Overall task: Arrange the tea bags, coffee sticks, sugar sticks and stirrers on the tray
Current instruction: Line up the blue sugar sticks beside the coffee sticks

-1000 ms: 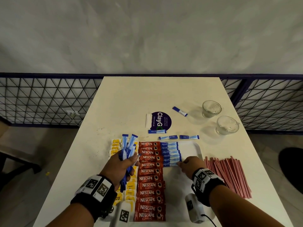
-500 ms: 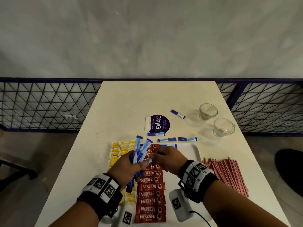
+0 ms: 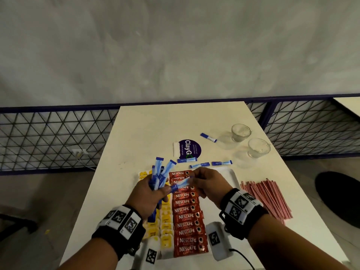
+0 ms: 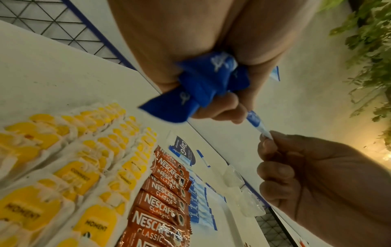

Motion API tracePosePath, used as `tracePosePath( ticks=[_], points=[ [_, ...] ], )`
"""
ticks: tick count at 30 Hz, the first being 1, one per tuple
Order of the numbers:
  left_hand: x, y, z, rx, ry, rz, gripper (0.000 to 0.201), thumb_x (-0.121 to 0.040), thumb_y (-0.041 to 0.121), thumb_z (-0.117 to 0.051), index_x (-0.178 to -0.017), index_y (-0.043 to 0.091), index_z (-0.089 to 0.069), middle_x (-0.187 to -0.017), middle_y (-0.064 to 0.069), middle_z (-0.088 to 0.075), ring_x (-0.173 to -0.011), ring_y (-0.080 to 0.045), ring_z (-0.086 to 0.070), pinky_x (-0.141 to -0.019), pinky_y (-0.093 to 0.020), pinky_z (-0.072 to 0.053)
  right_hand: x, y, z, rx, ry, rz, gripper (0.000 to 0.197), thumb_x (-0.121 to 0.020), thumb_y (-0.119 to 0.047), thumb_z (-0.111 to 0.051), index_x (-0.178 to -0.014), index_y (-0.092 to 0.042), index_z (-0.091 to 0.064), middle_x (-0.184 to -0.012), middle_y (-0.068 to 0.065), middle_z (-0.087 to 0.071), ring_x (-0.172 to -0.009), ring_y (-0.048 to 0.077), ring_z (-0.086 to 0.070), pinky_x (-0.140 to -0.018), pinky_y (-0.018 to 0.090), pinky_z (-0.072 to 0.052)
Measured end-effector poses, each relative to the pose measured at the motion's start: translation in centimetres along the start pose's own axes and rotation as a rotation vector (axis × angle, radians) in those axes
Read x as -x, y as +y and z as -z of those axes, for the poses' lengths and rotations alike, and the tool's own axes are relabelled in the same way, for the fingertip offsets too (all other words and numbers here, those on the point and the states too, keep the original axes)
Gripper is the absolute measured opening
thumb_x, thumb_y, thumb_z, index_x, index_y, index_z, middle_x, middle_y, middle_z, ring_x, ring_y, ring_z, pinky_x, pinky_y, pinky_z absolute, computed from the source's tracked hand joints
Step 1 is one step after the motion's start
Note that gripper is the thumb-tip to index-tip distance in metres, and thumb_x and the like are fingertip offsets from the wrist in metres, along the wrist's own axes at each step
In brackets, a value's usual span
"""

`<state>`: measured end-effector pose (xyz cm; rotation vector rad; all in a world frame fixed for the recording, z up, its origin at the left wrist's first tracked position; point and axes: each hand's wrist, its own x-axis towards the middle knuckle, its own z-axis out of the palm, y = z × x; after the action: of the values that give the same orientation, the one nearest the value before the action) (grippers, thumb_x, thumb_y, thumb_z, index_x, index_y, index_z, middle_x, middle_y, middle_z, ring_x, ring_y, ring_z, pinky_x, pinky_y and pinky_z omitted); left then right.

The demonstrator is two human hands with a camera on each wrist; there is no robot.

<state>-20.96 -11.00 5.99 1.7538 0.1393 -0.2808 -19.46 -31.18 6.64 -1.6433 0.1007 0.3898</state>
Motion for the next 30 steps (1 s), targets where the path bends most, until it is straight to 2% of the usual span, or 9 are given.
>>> tracePosePath(
  ticks=[3,7,10,14,19,22,24,26,30],
  points=[
    [0.3,0.3,0.6,-0.069,-0.011,-0.048,0.018,-0.089,0.006,-0.064,-0.103,0.016,-0.058,-0.061,-0.010,-0.061,-0.044,-0.017,-0.048,-0.050,-0.032,-0.044,0.8,0.4,-0.5,-0.063,0.017,-0.020,0.013,-0.090,-0.009,-0.061,-0.077,-0.010,-0.061,-0.055,-0.001,-0.053,-0.044,0.012,-0.040,-0.046,0.024,-0.034],
    [0.4,0.3,0.2,-0.118,-0.005,-0.074,0.017,-0.089,0.009,-0.065,-0.095,0.023,-0.059,-0.058,-0.006,-0.061,-0.046,-0.020,-0.048,-0.051,-0.033,-0.044,1.4,0.8,0.0,0.008,0.015,0.016,0.014,-0.089,-0.013,-0.063,-0.076,-0.009,-0.060,-0.056,-0.001,-0.052,-0.044,0.010,-0.041,-0.047,0.021,-0.037],
    [0.1,0.1,-0.3,-0.119,0.043,-0.042,0.020,-0.088,0.011,-0.067,-0.098,0.026,-0.058,-0.059,-0.009,-0.061,-0.048,-0.020,-0.048,-0.051,-0.032,-0.044,0.7,1.8,2.7,0.007,0.158,0.009,0.014,-0.090,-0.010,-0.061,-0.077,-0.007,-0.061,-0.060,0.005,-0.059,-0.043,0.011,-0.042,-0.047,0.025,-0.037],
    [-0.2,-0.6,-0.9,-0.111,0.097,0.046,0.022,-0.087,0.011,-0.068,-0.104,0.021,-0.059,-0.062,-0.012,-0.062,-0.048,-0.021,-0.048,-0.052,-0.032,-0.045,-0.5,6.2,8.1,0.105,0.319,-0.123,0.017,-0.089,-0.009,-0.062,-0.072,-0.010,-0.063,-0.069,0.010,-0.066,-0.044,0.016,-0.044,-0.048,0.027,-0.036],
    [0.5,-0.8,-2.4,-0.116,0.112,0.110,0.025,-0.088,0.010,-0.067,-0.109,0.020,-0.058,-0.064,-0.012,-0.062,-0.043,-0.015,-0.047,-0.050,-0.031,-0.043,-1.7,10.4,10.1,0.297,0.172,-0.383,0.012,-0.088,-0.011,-0.064,-0.077,-0.009,-0.066,-0.068,0.007,-0.065,-0.046,0.016,-0.049,-0.045,0.025,-0.041],
    [0.8,-0.9,-2.9,-0.107,0.123,0.124,0.023,-0.087,0.008,-0.068,-0.106,0.017,-0.059,-0.061,-0.011,-0.060,-0.039,-0.010,-0.047,-0.048,-0.030,-0.042,-3.0,11.3,9.4,0.465,0.145,-0.400,0.007,-0.084,-0.022,-0.069,-0.081,-0.016,-0.070,-0.074,0.003,-0.066,-0.063,0.019,-0.057,-0.063,0.032,-0.052],
    [1.0,-1.1,-3.3,-0.114,0.135,0.141,0.022,-0.086,0.007,-0.068,-0.104,0.016,-0.059,-0.060,-0.011,-0.059,-0.038,-0.009,-0.047,-0.046,-0.029,-0.041,-3.5,11.3,9.0,0.617,0.140,-0.377,0.011,-0.084,-0.029,-0.068,-0.086,-0.018,-0.070,-0.083,0.003,-0.066,-0.079,0.021,-0.061,-0.072,0.029,-0.052],
    [1.3,-1.3,-3.4,-0.118,0.148,0.164,0.021,-0.086,0.007,-0.069,-0.102,0.017,-0.059,-0.060,-0.011,-0.059,-0.038,-0.011,-0.046,-0.045,-0.029,-0.041,-4.0,11.3,8.8,0.662,0.125,-0.379,0.018,-0.085,-0.033,-0.067,-0.091,-0.015,-0.070,-0.090,0.006,-0.067,-0.083,0.021,-0.061,-0.074,0.026,-0.049],
    [1.5,-2.0,-2.9,-0.105,0.180,0.204,0.021,-0.084,0.006,-0.070,-0.100,0.017,-0.062,-0.065,-0.019,-0.061,-0.048,-0.021,-0.048,-0.049,-0.031,-0.042,-4.5,11.2,8.2,0.695,0.128,-0.405,0.022,-0.085,-0.038,-0.066,-0.081,-0.017,-0.063,-0.083,0.004,-0.063,-0.077,0.019,-0.059,-0.070,0.024,-0.047]
  ],
)
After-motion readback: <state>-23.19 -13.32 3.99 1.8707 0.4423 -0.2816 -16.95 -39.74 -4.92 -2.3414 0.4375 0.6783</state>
